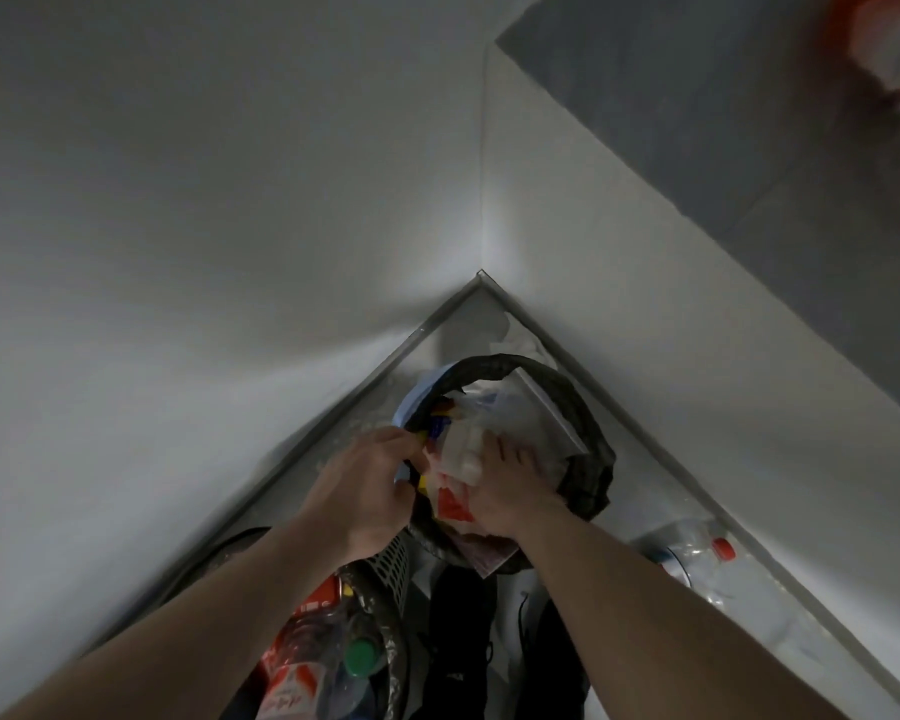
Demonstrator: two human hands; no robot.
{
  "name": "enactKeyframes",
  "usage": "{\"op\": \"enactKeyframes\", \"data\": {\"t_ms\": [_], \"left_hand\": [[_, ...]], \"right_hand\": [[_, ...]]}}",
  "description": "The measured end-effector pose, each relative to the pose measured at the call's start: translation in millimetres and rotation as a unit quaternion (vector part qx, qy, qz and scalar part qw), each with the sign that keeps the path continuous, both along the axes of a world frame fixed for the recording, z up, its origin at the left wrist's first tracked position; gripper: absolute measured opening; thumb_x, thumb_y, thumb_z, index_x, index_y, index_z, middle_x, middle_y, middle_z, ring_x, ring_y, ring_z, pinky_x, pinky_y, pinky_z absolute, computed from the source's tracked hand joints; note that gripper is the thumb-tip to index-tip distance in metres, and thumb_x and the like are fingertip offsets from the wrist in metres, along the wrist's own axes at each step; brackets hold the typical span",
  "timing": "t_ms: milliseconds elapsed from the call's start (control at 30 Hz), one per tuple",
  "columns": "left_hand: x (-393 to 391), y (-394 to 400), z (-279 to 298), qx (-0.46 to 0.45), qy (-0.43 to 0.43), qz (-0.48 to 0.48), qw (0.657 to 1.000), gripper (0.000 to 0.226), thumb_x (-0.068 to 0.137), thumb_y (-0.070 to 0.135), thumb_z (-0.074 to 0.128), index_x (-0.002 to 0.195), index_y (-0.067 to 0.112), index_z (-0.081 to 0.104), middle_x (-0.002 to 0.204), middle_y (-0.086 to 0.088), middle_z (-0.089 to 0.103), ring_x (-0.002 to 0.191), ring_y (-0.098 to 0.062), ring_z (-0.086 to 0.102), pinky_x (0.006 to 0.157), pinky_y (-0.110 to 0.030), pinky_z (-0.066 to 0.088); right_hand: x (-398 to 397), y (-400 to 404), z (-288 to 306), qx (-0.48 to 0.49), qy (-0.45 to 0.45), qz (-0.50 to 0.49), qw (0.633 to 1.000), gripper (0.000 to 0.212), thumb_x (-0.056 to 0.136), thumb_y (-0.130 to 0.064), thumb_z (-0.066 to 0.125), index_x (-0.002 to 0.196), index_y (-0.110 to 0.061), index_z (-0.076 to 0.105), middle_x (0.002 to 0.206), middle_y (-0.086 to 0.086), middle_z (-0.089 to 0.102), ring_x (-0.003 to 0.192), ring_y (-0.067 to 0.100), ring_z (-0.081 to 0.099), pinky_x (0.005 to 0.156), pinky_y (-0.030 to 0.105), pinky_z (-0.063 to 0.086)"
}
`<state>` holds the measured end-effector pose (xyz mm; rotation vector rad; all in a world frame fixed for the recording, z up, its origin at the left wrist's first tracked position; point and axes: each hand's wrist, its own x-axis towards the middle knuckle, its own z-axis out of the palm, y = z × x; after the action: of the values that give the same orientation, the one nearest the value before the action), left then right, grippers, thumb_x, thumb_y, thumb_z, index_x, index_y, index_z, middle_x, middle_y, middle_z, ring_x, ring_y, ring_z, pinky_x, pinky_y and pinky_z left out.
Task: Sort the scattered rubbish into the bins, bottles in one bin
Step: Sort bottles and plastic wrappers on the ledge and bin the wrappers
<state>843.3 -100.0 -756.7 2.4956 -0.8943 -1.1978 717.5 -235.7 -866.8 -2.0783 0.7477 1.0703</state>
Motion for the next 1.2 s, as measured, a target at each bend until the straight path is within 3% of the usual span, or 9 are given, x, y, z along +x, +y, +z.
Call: {"op": "enactKeyframes", "data": {"t_ms": [200, 367, 433, 533, 733, 933, 1100, 1200], "left_hand": [[-5.0, 8.8, -10.7, 0.018, 0.020, -0.010, 1.000, 0.037, 0.087, 0.005, 0.054, 0.105, 0.035, 0.065, 0.133, 0.018, 0.053, 0.129, -0.010, 0.046, 0.105, -0.038, 0.044], [-14.7, 11.4, 16.9, 0.048, -0.003, -0.034, 0.998, 0.034, 0.092, 0.009, 0.053, 0.110, 0.036, 0.064, 0.139, 0.017, 0.049, 0.131, -0.012, 0.045, 0.103, -0.032, 0.045], [-19.3, 10.1, 38.9, 0.053, -0.009, -0.031, 0.998, 0.033, 0.094, 0.011, 0.051, 0.111, 0.036, 0.063, 0.138, 0.018, 0.047, 0.129, -0.011, 0.046, 0.101, -0.030, 0.045], [-27.0, 4.5, 81.8, 0.054, -0.011, -0.036, 0.998, 0.035, 0.091, 0.011, 0.050, 0.112, 0.036, 0.062, 0.138, 0.017, 0.046, 0.125, -0.012, 0.048, 0.098, -0.029, 0.046], [-40.2, -17.3, 184.7, 0.028, -0.003, -0.017, 0.999, 0.028, 0.091, 0.014, 0.048, 0.103, 0.037, 0.060, 0.131, 0.015, 0.048, 0.113, -0.012, 0.055, 0.089, -0.029, 0.046], [-46.5, -34.7, 268.2, -0.025, -0.039, -0.015, 0.999, 0.032, 0.087, 0.021, 0.063, 0.117, 0.034, 0.064, 0.141, 0.016, 0.044, 0.125, -0.011, 0.050, 0.090, -0.020, 0.037], [-54.4, -45.5, 332.4, -0.040, -0.038, -0.035, 0.998, 0.040, 0.085, 0.018, 0.062, 0.124, 0.027, 0.063, 0.141, 0.007, 0.045, 0.125, -0.021, 0.051, 0.098, -0.033, 0.048], [-68.8, -45.6, 386.4, -0.049, -0.035, -0.065, 0.996, 0.043, 0.085, 0.017, 0.061, 0.127, 0.025, 0.062, 0.145, 0.004, 0.044, 0.127, -0.023, 0.050, 0.100, -0.032, 0.047]], "right_hand": [[0.4, 9.0, -28.1, -0.030, 0.015, -0.006, 0.999, 0.104, 0.089, -0.074, 0.033, 0.158, -0.010, -0.012, 0.165, 0.016, 0.006, 0.149, 0.036, 0.013, 0.123, 0.049, 0.012], [-15.7, 8.4, 15.8, -0.018, -0.014, -0.034, 0.999, 0.123, 0.075, -0.083, 0.051, 0.157, -0.019, -0.015, 0.164, 0.015, 0.004, 0.151, 0.036, 0.010, 0.123, 0.053, 0.015], [-26.1, 8.5, 46.4, -0.040, -0.062, -0.040, 0.996, 0.124, 0.071, -0.078, 0.060, 0.156, -0.021, -0.010, 0.163, 0.014, 0.010, 0.151, 0.034, 0.014, 0.121, 0.054, 0.020], [-40.6, 1.7, 105.3, -0.045, -0.107, -0.057, 0.992, 0.110, 0.079, -0.057, 0.067, 0.158, -0.023, -0.001, 0.164, 0.008, 0.012, 0.152, 0.032, 0.013, 0.121, 0.052, 0.024], [-63.8, -16.3, 243.0, -0.024, -0.151, -0.124, 0.980, 0.090, 0.087, -0.030, 0.066, 0.156, -0.027, 0.009, 0.163, 0.003, 0.016, 0.150, 0.027, 0.019, 0.119, 0.044, 0.032], [-84.4, -33.9, 350.6, -0.037, -0.205, -0.176, 0.962, 0.080, 0.092, -0.026, 0.063, 0.157, -0.026, 0.016, 0.164, -0.001, 0.016, 0.151, 0.022, 0.017, 0.119, 0.036, 0.029], [-126.3, -40.9, 406.5, -0.067, -0.169, -0.196, 0.964, 0.080, 0.092, -0.029, 0.059, 0.159, -0.026, 0.014, 0.168, 0.003, 0.008, 0.155, 0.021, 0.005, 0.124, 0.039, 0.021], [-159.3, -34.8, 463.6, -0.083, -0.155, -0.236, 0.956, 0.078, 0.092, -0.031, 0.060, 0.158, -0.027, 0.018, 0.168, 0.000, 0.007, 0.154, 0.020, 0.008, 0.122, 0.037, 0.025]]}}
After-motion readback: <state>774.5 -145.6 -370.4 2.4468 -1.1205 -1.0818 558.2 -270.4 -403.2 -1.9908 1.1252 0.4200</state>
